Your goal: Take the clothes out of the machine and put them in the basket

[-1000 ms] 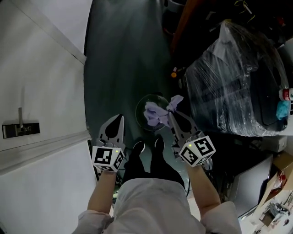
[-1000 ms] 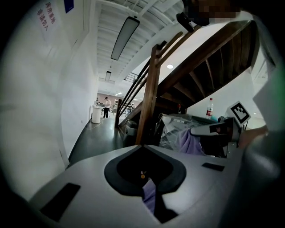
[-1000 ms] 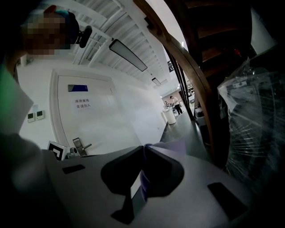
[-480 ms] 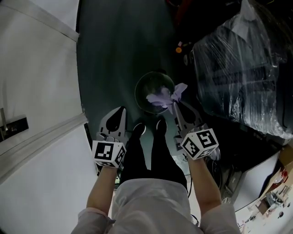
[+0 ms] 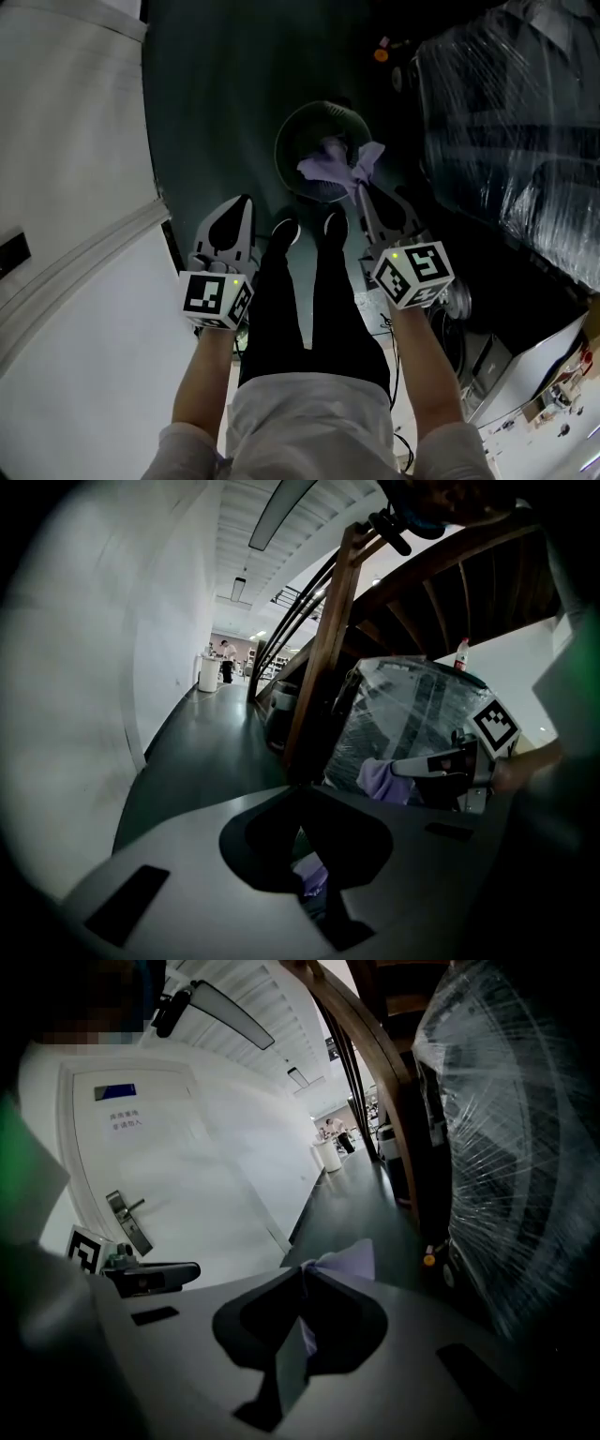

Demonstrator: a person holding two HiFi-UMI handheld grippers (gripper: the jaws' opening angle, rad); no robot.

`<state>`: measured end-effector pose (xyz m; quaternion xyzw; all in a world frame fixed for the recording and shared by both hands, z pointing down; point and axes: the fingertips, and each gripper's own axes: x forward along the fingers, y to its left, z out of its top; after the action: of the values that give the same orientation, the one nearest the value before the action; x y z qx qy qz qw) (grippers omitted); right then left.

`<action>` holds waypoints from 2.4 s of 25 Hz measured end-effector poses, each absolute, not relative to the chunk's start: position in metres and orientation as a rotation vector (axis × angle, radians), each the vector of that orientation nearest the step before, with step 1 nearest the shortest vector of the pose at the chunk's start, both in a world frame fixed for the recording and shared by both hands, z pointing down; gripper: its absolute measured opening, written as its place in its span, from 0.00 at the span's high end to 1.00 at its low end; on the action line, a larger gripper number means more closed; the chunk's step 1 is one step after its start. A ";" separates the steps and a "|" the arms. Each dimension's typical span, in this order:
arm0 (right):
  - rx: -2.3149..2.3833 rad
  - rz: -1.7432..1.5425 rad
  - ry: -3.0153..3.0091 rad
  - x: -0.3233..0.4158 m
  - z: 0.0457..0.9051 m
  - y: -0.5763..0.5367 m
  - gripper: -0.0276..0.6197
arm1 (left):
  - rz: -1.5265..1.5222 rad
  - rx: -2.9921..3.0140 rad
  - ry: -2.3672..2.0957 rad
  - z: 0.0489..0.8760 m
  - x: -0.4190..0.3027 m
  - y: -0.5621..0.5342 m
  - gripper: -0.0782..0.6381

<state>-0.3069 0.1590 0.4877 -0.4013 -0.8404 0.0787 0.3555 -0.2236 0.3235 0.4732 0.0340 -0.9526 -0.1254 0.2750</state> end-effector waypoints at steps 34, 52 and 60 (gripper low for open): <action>-0.925 -0.227 -1.883 -0.317 0.791 0.177 0.93 | -0.452 0.067 -2.213 0.746 -0.231 0.320 0.87; -0.737 -0.115 -1.782 -0.313 0.831 0.173 0.76 | -0.553 -0.002 -2.055 0.806 -0.261 0.334 0.87; -0.703 -0.100 -1.799 -0.320 0.832 0.168 0.77 | -0.543 0.016 -2.079 0.798 -0.270 0.332 0.87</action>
<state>-0.3198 0.1682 0.8316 -0.2994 -0.7656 -0.0428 0.5678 -0.2696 0.3325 0.7985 0.0064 -0.8508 -0.2223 0.4761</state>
